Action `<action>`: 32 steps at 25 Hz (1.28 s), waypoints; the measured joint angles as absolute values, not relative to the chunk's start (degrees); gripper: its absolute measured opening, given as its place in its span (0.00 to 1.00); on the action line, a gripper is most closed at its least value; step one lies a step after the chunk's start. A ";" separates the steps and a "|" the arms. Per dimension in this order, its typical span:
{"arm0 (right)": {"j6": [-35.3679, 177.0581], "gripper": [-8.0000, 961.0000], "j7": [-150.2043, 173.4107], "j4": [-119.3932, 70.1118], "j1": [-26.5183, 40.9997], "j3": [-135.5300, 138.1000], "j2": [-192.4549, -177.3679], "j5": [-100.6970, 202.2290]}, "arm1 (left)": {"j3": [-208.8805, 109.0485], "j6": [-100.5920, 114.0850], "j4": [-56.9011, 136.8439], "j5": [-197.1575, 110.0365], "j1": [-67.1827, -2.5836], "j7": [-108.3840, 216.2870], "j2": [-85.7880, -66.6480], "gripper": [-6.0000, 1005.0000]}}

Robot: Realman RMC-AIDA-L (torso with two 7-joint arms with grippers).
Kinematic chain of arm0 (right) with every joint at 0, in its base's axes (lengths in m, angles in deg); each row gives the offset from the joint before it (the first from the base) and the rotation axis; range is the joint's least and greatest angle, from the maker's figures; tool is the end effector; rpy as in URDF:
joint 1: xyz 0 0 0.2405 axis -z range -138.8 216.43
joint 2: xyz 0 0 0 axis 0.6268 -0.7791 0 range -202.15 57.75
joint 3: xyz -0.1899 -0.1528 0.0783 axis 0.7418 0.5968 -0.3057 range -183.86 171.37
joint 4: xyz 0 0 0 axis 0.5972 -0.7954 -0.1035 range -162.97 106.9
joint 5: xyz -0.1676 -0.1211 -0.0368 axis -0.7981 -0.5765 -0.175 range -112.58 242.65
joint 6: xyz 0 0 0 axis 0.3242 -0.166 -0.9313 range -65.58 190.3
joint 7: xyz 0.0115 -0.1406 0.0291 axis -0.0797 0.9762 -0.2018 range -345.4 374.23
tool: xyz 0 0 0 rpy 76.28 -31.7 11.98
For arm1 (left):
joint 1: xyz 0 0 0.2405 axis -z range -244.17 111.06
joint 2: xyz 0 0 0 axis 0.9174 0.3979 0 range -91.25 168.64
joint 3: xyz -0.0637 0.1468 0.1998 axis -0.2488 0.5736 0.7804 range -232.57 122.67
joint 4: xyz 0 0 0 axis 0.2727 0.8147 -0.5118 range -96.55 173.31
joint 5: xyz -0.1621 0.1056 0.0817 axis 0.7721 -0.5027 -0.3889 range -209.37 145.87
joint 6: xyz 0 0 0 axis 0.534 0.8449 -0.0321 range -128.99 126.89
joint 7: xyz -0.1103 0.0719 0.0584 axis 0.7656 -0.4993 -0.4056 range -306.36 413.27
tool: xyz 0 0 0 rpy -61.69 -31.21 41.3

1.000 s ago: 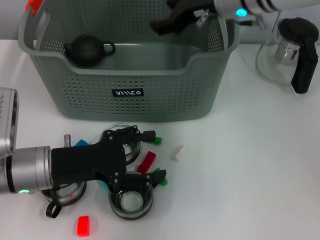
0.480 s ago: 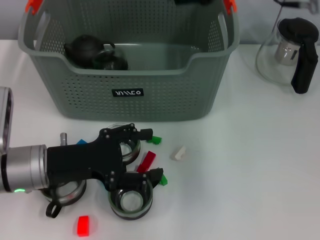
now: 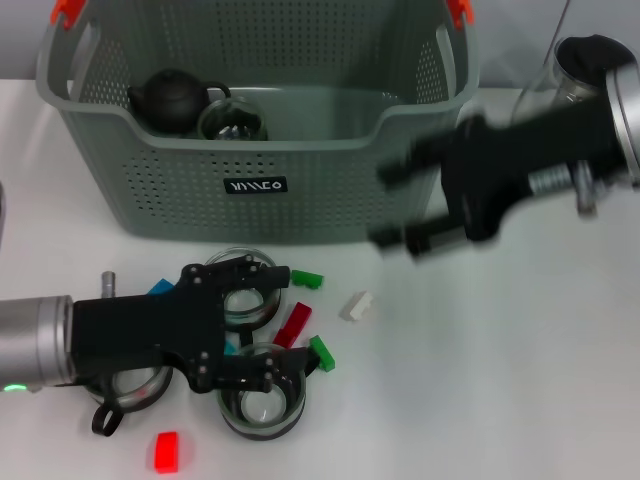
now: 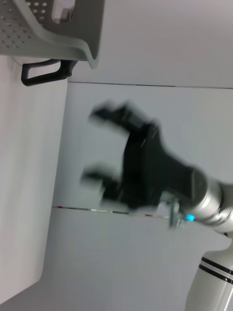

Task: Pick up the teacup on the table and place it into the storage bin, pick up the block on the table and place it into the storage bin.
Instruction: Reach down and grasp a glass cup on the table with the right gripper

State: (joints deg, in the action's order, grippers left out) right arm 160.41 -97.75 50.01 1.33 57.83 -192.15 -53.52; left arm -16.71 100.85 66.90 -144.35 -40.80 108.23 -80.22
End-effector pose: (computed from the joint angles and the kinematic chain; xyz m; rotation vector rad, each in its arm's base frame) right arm 0.1067 0.3454 0.0272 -3.0410 0.1916 0.2466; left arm -0.2705 0.2704 -0.0163 -2.8057 -0.2398 -0.9476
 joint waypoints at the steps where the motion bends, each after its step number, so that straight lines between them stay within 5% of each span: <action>1: 162.55 0.74 -97.21 49.89 1.51 58.06 -192.22 -53.52 | -16.76 100.87 67.04 -144.35 -41.00 108.21 -80.09 0.87; 32: 148.15 0.75 -96.15 34.58 -7.50 89.17 -192.79 -53.69 | -21.90 92.19 70.33 -144.42 -43.36 110.15 -79.52 0.87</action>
State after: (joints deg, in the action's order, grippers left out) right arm 148.15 -96.15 34.58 -7.50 89.17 -192.79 -53.69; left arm -21.90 92.19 70.33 -144.42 -43.36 110.15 -79.52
